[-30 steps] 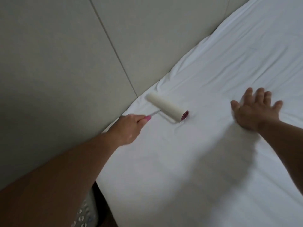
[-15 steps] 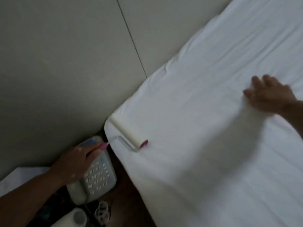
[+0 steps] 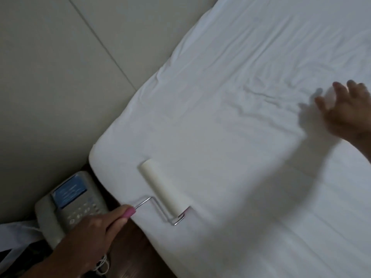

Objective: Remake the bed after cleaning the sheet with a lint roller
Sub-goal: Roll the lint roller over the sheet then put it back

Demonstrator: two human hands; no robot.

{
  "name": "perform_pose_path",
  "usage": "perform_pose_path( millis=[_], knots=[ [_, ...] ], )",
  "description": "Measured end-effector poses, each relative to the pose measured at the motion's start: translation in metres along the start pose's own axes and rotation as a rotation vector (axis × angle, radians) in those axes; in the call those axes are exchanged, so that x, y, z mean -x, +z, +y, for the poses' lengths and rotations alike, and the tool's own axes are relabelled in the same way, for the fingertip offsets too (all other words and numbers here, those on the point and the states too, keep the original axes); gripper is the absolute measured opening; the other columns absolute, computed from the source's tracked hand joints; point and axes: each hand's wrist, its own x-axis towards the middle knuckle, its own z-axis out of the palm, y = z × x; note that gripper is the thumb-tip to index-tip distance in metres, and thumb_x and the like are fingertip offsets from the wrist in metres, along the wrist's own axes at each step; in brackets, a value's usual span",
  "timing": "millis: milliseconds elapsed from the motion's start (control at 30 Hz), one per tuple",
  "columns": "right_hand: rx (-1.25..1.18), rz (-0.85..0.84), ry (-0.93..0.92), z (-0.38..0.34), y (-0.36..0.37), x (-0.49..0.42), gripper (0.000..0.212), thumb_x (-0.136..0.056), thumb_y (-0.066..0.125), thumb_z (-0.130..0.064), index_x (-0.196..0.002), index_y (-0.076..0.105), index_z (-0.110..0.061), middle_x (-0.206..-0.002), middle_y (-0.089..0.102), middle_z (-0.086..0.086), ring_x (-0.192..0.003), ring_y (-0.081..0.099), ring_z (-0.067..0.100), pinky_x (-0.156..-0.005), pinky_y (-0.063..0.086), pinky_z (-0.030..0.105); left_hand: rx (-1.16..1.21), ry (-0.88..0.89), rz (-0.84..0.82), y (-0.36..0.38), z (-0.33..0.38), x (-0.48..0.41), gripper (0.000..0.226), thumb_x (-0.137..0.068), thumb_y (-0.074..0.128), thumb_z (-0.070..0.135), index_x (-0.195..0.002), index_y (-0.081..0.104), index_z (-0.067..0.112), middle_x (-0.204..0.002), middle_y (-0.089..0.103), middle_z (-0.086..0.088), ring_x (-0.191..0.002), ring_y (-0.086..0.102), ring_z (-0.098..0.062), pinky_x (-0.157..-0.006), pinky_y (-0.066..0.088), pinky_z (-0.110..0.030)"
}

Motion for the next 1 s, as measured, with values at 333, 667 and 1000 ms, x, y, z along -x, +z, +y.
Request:
perform_pose_path(
  millis=[333,667,1000],
  knots=[
    [-0.017,-0.035,0.072,0.039,0.001,-0.031,0.064,-0.099,0.022,-0.062,-0.153,0.025,-0.027,-0.164,0.018,0.007,-0.152,0.013,0.025,-0.118,0.012,0.061,-0.049,0.062,-0.082,0.018,0.187,-0.194,0.034,-0.101,0.028,0.056,-0.085,0.048,0.033,-0.065,0.054,0.008,-0.068,0.052,-0.022,-0.068,0.053,-0.038],
    [-0.006,-0.001,0.098,0.068,0.007,-0.109,0.060,-0.100,0.020,-0.055,-0.154,0.023,-0.030,-0.165,0.016,0.004,-0.153,0.009,0.023,-0.119,0.009,0.059,-0.104,0.057,-0.161,0.030,0.331,-0.364,0.037,-0.104,0.029,0.048,-0.076,0.044,0.028,-0.077,0.049,0.003,-0.080,0.048,-0.026,-0.078,0.049,-0.034],
    [-0.045,0.011,0.113,0.109,0.029,-0.149,0.066,-0.096,0.010,-0.063,-0.156,0.015,-0.036,-0.166,0.012,0.000,-0.154,0.006,0.021,-0.120,0.006,0.060,-0.415,0.262,-0.175,0.039,0.460,-0.530,0.039,-0.104,0.027,0.029,-0.133,0.051,0.018,-0.124,0.054,-0.006,-0.117,0.054,-0.033,-0.090,0.048,-0.038]
  ],
)
